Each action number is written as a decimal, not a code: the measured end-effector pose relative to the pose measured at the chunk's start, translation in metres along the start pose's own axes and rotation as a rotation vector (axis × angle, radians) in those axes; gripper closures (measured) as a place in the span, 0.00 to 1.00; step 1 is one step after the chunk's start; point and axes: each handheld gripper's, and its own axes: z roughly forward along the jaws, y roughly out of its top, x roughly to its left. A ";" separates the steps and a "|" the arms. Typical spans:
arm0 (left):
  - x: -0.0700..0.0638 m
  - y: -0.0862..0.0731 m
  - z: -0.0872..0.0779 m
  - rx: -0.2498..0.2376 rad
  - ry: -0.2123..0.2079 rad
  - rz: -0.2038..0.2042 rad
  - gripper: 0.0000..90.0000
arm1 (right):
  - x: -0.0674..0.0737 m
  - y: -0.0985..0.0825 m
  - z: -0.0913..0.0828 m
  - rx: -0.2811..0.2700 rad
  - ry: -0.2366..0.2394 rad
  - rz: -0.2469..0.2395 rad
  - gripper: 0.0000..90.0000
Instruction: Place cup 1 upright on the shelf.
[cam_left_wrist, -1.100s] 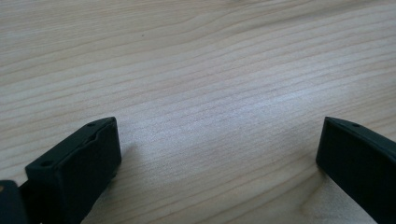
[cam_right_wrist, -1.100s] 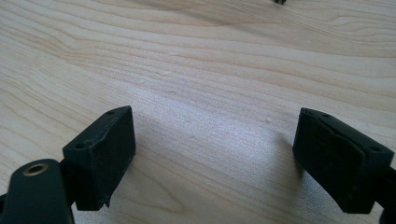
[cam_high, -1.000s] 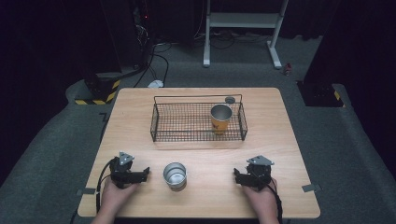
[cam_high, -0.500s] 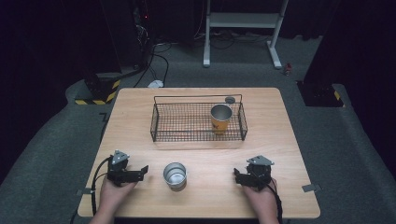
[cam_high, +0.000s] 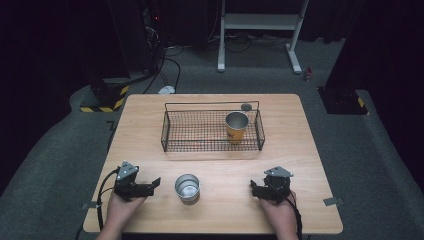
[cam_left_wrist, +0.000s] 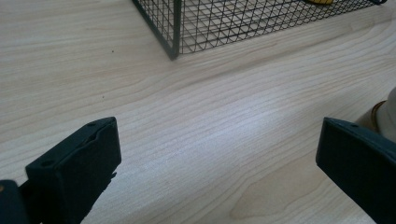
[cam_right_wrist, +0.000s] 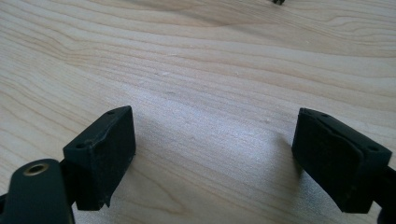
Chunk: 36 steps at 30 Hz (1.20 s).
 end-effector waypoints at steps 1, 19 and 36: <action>-0.001 0.000 0.000 -0.001 -0.007 0.001 0.01 | 0.000 0.000 0.000 0.001 0.000 0.001 0.15; -0.015 0.012 -0.013 -0.067 -0.028 0.029 0.01 | 0.000 0.000 0.000 0.001 -0.004 0.002 0.15; -0.032 0.016 -0.017 -0.093 -0.065 0.059 0.01 | 0.000 0.000 0.000 0.000 -0.007 0.004 0.15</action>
